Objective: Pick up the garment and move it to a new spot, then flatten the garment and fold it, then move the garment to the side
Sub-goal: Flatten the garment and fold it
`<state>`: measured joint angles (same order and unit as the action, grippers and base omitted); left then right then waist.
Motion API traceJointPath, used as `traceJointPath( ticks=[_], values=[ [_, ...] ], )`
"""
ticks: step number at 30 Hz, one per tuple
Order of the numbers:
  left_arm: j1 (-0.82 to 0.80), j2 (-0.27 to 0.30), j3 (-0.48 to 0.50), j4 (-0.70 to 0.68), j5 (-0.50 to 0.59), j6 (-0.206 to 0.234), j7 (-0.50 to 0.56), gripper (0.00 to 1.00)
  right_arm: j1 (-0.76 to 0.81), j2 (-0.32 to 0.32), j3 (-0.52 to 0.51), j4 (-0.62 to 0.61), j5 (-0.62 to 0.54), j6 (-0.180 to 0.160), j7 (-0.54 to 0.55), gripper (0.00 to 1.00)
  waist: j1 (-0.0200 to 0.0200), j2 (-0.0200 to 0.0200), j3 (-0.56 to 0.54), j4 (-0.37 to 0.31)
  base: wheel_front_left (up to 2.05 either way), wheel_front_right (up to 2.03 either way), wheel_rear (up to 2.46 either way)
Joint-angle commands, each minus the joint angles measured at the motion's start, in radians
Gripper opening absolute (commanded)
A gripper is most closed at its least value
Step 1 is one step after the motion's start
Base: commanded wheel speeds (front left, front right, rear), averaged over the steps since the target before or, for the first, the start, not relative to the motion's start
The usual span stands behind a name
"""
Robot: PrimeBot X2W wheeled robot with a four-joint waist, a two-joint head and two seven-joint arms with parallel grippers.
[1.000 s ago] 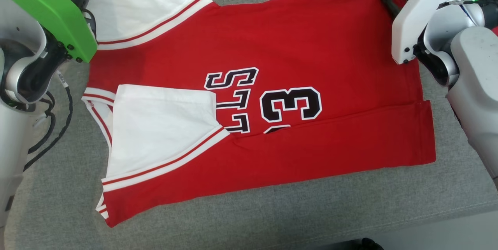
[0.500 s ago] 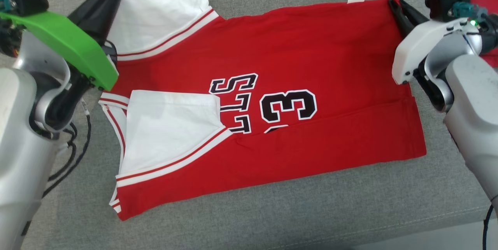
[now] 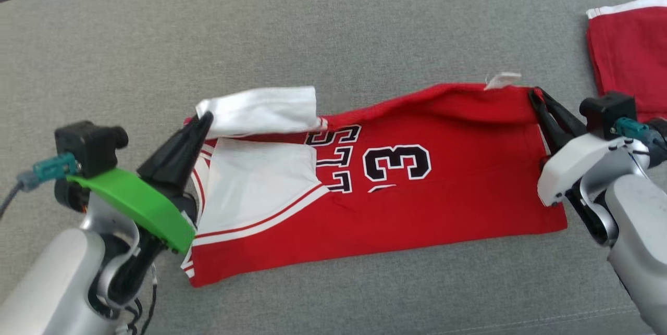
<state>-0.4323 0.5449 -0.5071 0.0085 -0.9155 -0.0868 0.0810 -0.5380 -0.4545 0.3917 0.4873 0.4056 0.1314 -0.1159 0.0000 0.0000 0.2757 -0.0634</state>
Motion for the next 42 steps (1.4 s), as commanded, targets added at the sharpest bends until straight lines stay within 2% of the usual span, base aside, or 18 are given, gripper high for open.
traceJointPath(
  ticks=[1, 6, 15, 17, 19, 20, 25, 32, 33, 36, 39, 42],
  values=[
    [0.046, -0.005, -0.001, -0.007, -0.006, 0.01, -0.013, 0.0, 0.041, -0.001, -0.017, -0.025, -0.015, -0.002, 0.008, 0.0, 0.0, 0.0, -0.039, 0.031, 0.0, 0.0, 0.0],
    [0.151, -0.027, -0.016, -0.002, -0.027, 0.028, -0.055, 0.0, 0.152, 0.015, -0.096, -0.105, -0.043, -0.002, 0.044, 0.0, 0.0, 0.0, -0.053, 0.036, 0.0, 0.0, 0.0],
    [0.231, -0.096, -0.043, 0.082, -0.043, 0.019, -0.125, 0.0, 0.281, 0.054, -0.187, -0.184, -0.092, -0.002, 0.08, 0.0, 0.0, 0.0, -0.07, 0.033, 0.0, 0.0, 0.0],
    [0.242, -0.107, -0.041, 0.1, -0.041, 0.019, -0.149, 0.0, 0.303, 0.065, -0.196, -0.19, -0.104, -0.002, 0.074, 0.29, 0.0, 0.0, -0.076, 0.031, 0.0, 0.0, 0.0],
    [0.257, -0.114, -0.032, 0.118, -0.043, 0.025, -0.175, 0.64, 0.324, 0.08, -0.211, -0.195, -0.114, -0.002, 0.059, 0.91, 0.0, 0.0, -0.082, 0.027, 0.0, 0.0, 0.0],
    [0.266, -0.117, -0.027, 0.122, -0.045, 0.026, -0.189, 1.0, 0.338, 0.088, -0.219, -0.197, -0.119, -0.002, 0.051, 1.0, 0.0, 0.0, -0.085, 0.026, 0.0, 0.0, 0.0],
    [0.324, -0.115, -0.004, 0.112, -0.028, 0.053, -0.263, 1.0, 0.414, 0.115, -0.274, -0.217, -0.138, -0.002, 0.021, 1.0, 0.0, 0.0, -0.101, 0.021, 0.0, 0.0, 0.0],
    [0.376, -0.132, 0.056, 0.068, 0.044, 0.138, -0.332, 1.0, 0.491, 0.151, -0.419, -0.251, -0.17, -0.002, 0.024, 1.0, 0.0, 0.0, -0.112, 0.028, 0.0, 0.0, 0.0],
    [0.378, -0.146, 0.071, 0.061, 0.082, 0.166, -0.34, 1.0, 0.495, 0.161, -0.451, -0.258, -0.185, -0.002, 0.034, 1.0, 0.0, 0.0, -0.116, 0.032, 0.0, 0.0, 0.0],
    [0.373, -0.172, 0.089, 0.063, 0.139, 0.2, -0.346, 1.0, 0.478, 0.184, -0.473, -0.268, -0.199, -0.002, 0.062, 1.0, 0.0, 0.0, -0.123, 0.041, 0.0, 0.0, 0.0],
    [0.362, -0.208, 0.117, 0.067, 0.177, 0.22, -0.346, 1.0, 0.455, 0.198, -0.477, -0.26, -0.207, -0.002, 0.099, 1.0, 0.0, 0.0, -0.13, 0.053, 0.0, 0.0, 0.0],
    [0.359, -0.242, 0.139, 0.074, 0.223, 0.221, -0.347, 1.0, 0.426, 0.211, -0.477, -0.231, -0.201, -0.002, 0.149, 1.0, 0.0, 0.0, -0.136, 0.07, 0.0, 0.0, 0.0]
  ],
)
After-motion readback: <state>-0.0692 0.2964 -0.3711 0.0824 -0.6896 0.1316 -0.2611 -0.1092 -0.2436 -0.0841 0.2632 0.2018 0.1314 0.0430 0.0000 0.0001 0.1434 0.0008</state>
